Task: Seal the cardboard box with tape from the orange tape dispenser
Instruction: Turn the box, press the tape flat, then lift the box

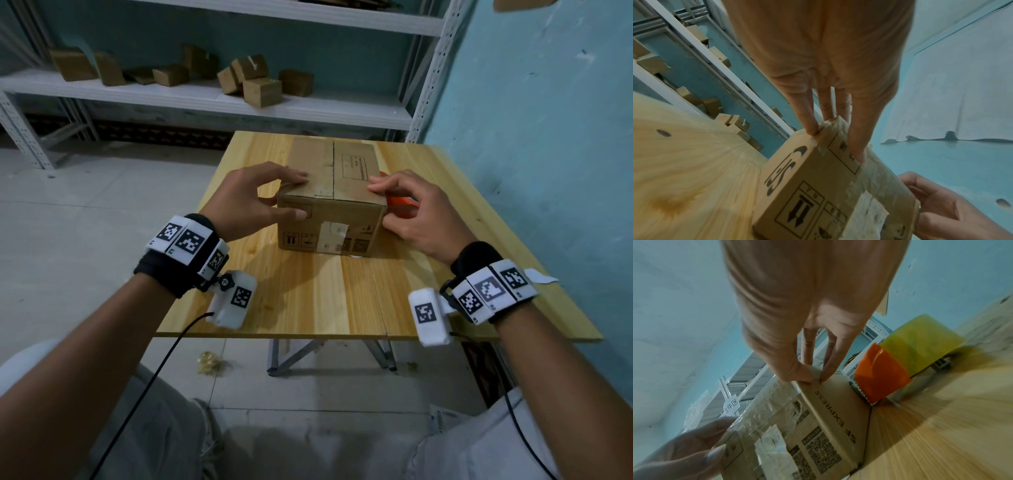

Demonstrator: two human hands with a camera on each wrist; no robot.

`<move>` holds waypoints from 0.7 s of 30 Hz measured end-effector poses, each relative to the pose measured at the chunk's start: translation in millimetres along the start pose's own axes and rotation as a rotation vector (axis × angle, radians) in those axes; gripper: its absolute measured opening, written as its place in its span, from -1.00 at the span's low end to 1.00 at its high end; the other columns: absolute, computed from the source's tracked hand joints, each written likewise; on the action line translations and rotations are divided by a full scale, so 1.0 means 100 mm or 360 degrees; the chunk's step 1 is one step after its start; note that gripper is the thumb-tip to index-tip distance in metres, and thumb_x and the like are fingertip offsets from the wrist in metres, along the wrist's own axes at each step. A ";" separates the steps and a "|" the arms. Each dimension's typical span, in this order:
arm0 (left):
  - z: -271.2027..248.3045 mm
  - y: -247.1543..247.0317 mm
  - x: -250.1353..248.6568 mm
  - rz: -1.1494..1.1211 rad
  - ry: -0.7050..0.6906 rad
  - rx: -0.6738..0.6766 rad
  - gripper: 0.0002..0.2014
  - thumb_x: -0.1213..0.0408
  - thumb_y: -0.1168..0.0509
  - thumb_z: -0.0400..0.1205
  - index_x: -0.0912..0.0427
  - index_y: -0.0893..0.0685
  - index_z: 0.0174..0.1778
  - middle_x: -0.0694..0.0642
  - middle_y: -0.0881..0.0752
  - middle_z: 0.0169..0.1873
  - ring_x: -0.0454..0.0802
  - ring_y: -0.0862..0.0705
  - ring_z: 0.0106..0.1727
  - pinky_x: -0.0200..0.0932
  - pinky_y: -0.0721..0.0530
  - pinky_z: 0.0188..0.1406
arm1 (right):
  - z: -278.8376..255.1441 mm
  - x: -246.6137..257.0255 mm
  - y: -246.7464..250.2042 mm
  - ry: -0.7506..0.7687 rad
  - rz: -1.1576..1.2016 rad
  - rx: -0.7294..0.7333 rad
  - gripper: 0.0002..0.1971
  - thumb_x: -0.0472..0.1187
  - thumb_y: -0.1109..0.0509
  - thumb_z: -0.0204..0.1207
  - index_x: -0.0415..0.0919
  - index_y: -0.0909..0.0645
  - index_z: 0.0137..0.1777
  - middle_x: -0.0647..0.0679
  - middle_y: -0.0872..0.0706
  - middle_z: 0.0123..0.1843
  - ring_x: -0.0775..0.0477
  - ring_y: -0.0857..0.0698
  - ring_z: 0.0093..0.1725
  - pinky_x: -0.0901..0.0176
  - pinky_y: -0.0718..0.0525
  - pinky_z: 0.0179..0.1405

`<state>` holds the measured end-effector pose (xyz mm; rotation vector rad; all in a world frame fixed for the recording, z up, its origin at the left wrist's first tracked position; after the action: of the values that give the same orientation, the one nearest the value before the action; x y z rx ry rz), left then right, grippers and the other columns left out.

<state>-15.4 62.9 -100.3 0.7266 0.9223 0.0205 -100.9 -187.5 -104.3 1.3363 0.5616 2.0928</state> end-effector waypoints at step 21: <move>0.11 -0.10 0.12 -0.0462 0.0650 -0.0529 -0.54 0.15 -0.16 0.74 0.08 -0.30 0.58 0.03 -0.41 0.53 -0.02 -0.43 0.49 -0.04 -0.48 0.43 | 0.05 0.06 -0.02 -0.0572 0.0310 -0.0254 -0.64 0.02 -0.15 0.77 0.08 -0.45 0.52 0.04 -0.48 0.44 0.06 -0.58 0.35 0.17 -0.57 0.24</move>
<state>-2.9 53.1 -110.5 0.2757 1.3702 0.0660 -97.7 -181.5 -100.0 1.6744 0.1145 1.9296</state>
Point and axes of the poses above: each hand's wrist, its own z-axis towards the middle knuckle, its own y-axis out of the back of the hand, x = y × z, the point moved 4 cm from there along z, towards the middle knuckle
